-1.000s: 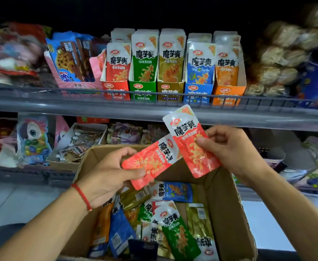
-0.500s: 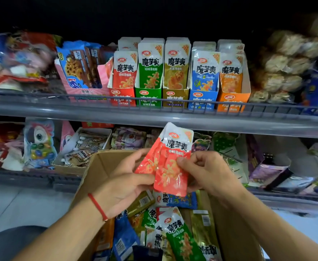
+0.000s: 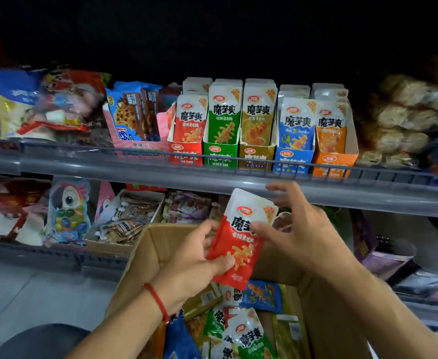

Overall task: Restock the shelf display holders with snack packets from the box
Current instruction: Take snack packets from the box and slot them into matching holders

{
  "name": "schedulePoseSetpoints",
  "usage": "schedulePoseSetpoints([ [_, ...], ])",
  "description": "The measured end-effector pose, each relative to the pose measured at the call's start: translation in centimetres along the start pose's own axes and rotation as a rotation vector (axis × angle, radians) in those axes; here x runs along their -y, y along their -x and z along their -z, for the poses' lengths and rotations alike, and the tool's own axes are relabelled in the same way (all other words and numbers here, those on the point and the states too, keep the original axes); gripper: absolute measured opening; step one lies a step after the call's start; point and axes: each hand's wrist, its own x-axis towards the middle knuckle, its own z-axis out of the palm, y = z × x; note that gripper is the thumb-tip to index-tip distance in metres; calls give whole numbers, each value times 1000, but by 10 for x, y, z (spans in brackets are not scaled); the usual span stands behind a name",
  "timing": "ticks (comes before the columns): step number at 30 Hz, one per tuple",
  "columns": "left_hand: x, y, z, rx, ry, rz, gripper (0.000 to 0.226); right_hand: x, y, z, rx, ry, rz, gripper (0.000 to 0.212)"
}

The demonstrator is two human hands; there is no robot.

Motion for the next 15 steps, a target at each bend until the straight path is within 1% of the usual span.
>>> schedulePoseSetpoints([
  [1,0,0,2,19,-24,-16,46,3,-3,5,19,-43,62,54],
  [3,0,2,5,40,-85,-50,43,7,-6,8,85,-146,130,31],
  [4,0,3,6,43,-109,-64,40,8,-8,8,105,-196,115,20],
  [5,-1,4,8,44,-131,-82,37,8,-10,7,129,-236,79,16],
  [6,-3,5,11,47,-154,-100,35,9,-13,7,164,-263,34,17],
  [8,-10,3,19,39,-202,-136,34,16,-24,7,239,-231,-12,25],
  [10,-19,-2,30,8,-209,-171,36,34,-40,6,277,-111,20,29],
  [13,-31,-11,45,-77,-190,-246,43,69,-66,7,272,51,74,38],
  [15,-36,-16,56,-174,-128,-298,52,90,-87,18,282,60,110,32],
])
